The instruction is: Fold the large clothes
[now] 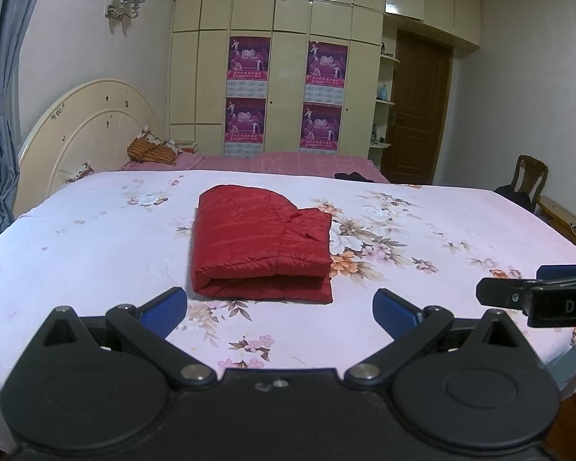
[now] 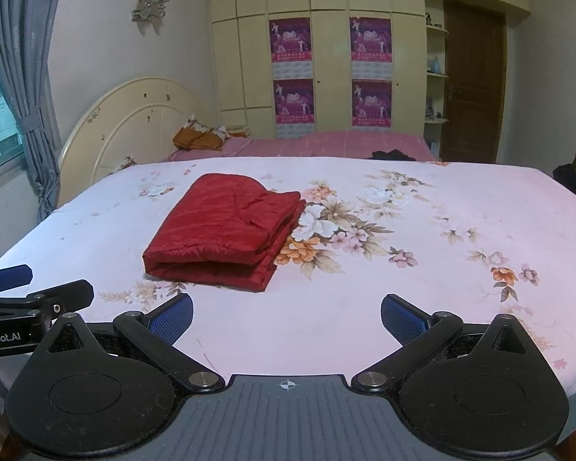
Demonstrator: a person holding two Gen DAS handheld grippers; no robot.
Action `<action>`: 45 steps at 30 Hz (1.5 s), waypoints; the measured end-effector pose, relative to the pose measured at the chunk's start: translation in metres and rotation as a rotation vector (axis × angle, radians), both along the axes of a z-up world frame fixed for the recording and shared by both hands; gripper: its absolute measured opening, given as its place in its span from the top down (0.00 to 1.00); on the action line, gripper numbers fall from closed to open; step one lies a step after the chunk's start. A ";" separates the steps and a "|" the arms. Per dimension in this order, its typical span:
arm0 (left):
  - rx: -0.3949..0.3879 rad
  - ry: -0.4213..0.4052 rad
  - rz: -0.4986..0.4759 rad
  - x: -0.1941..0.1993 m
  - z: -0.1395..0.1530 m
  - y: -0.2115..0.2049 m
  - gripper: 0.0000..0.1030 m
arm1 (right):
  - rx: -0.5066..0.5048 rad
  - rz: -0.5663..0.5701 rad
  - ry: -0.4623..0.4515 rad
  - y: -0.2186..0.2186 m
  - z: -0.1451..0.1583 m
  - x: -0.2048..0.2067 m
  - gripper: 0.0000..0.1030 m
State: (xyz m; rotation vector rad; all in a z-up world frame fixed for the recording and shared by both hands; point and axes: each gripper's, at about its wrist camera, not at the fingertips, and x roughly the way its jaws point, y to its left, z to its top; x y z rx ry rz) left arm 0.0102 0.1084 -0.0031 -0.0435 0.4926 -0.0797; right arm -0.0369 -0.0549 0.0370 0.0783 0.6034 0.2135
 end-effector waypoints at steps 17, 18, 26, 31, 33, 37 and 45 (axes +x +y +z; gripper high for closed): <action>-0.001 -0.002 -0.011 0.003 0.003 0.002 0.00 | -0.015 0.014 -0.006 0.005 0.001 0.004 0.00; -0.004 -0.002 -0.013 0.004 0.003 0.003 0.00 | -0.015 0.013 -0.006 0.005 0.001 0.004 0.00; -0.007 -0.004 -0.009 0.007 0.003 0.008 0.00 | -0.016 0.022 -0.007 0.008 0.001 0.005 0.00; -0.008 -0.005 -0.010 0.007 0.003 0.009 0.00 | -0.015 0.024 -0.007 0.009 0.001 0.006 0.00; -0.008 -0.004 -0.011 0.007 0.003 0.008 0.00 | -0.015 0.024 -0.007 0.009 0.001 0.006 0.00; -0.007 -0.004 -0.014 0.006 0.003 0.008 0.00 | -0.012 0.023 -0.008 0.008 0.001 0.008 0.00; 0.005 -0.004 -0.026 0.010 0.004 0.003 0.00 | -0.009 0.024 -0.009 0.006 0.001 0.009 0.00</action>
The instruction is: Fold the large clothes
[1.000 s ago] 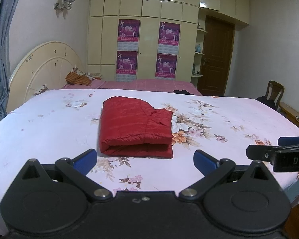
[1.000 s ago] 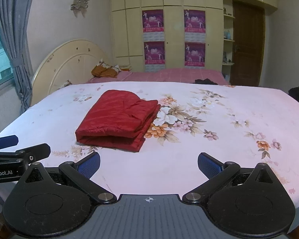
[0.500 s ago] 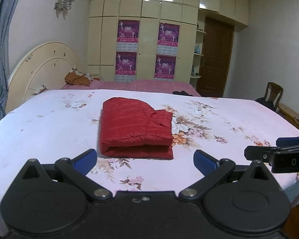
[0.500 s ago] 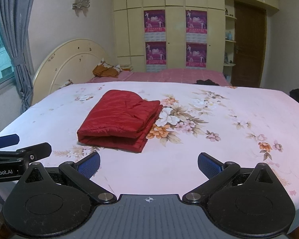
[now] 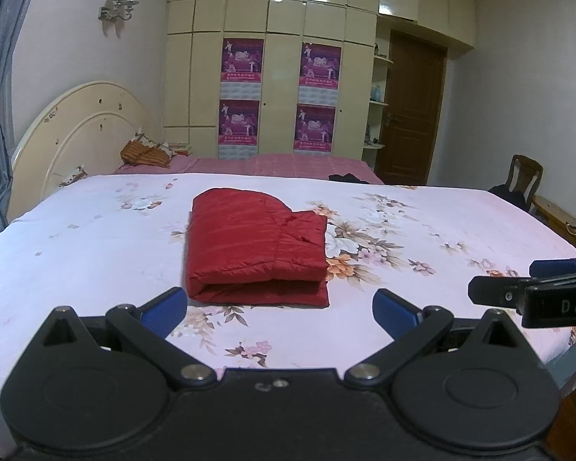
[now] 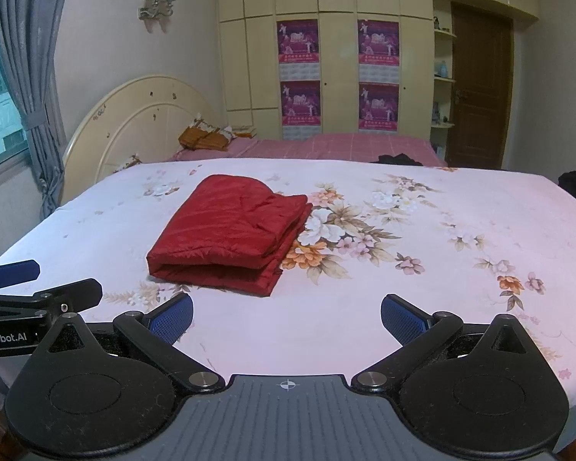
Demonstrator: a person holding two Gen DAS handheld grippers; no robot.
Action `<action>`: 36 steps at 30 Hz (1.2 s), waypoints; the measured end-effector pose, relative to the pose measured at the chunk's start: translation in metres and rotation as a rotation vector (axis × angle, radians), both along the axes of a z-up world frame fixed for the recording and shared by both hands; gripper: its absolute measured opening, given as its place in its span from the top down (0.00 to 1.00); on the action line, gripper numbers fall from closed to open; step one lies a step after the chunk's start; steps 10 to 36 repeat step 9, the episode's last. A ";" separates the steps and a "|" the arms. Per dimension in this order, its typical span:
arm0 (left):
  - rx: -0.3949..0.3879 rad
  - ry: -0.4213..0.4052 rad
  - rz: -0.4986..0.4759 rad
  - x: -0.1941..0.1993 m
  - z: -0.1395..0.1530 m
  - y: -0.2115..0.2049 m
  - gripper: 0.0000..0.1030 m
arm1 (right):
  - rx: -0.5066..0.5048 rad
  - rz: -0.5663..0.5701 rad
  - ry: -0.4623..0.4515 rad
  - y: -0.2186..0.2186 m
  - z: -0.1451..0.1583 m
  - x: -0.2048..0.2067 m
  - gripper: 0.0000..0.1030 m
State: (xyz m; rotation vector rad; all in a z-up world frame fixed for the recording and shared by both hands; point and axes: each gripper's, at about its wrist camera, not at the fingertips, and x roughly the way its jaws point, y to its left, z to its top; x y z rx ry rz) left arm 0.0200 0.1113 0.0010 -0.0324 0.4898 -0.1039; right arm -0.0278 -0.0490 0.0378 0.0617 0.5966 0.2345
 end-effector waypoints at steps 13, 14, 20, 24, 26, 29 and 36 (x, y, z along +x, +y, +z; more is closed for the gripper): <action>0.007 -0.014 0.019 -0.002 0.001 0.000 0.01 | 0.009 -0.002 -0.003 -0.004 0.001 0.000 0.00; 0.007 -0.014 0.019 -0.002 0.001 0.000 0.01 | 0.009 -0.002 -0.003 -0.004 0.001 0.000 0.00; 0.007 -0.014 0.019 -0.002 0.001 0.000 0.01 | 0.009 -0.002 -0.003 -0.004 0.001 0.000 0.00; 0.007 -0.014 0.019 -0.002 0.001 0.000 0.01 | 0.009 -0.002 -0.003 -0.004 0.001 0.000 0.00; 0.007 -0.014 0.019 -0.002 0.001 0.000 0.01 | 0.009 -0.002 -0.003 -0.004 0.001 0.000 0.00; 0.007 -0.014 0.019 -0.002 0.001 0.000 0.01 | 0.009 -0.002 -0.003 -0.004 0.001 0.000 0.00; 0.007 -0.014 0.019 -0.002 0.001 0.000 0.01 | 0.009 -0.002 -0.003 -0.004 0.001 0.000 0.00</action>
